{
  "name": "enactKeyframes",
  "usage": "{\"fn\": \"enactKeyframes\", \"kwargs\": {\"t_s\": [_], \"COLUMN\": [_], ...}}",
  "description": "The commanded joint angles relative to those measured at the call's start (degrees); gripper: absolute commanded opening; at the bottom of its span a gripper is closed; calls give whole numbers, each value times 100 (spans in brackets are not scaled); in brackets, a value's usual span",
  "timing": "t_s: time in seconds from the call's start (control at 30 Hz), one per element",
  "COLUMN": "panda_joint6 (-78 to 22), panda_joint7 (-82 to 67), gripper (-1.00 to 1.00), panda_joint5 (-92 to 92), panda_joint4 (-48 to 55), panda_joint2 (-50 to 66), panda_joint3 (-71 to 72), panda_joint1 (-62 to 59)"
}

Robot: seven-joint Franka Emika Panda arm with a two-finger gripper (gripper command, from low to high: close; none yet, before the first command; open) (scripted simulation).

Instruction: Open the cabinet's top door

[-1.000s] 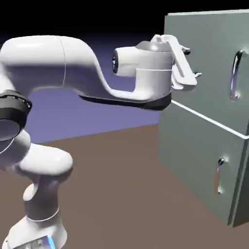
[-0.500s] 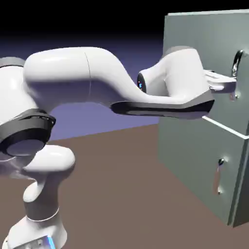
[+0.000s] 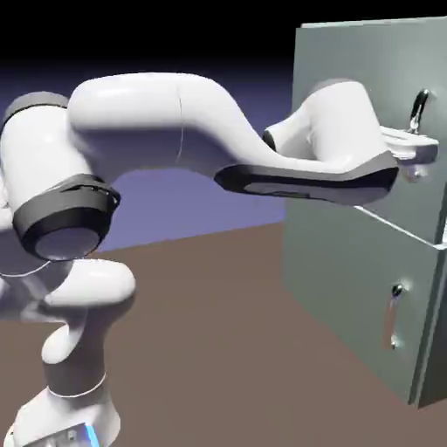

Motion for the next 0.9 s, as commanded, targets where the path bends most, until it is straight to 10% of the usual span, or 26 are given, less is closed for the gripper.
{"fn": "enactKeyframes", "kwargs": {"t_s": [0.0,0.87], "panda_joint6": [-34,-1218], "panda_joint7": [91,-1565], "gripper": [-100,-100], "panda_joint5": [-1,3559], "panda_joint4": [-103,-3343], "panda_joint2": [54,-1114], "panda_joint3": [159,4825], "panda_joint1": [-207,-5575]}}
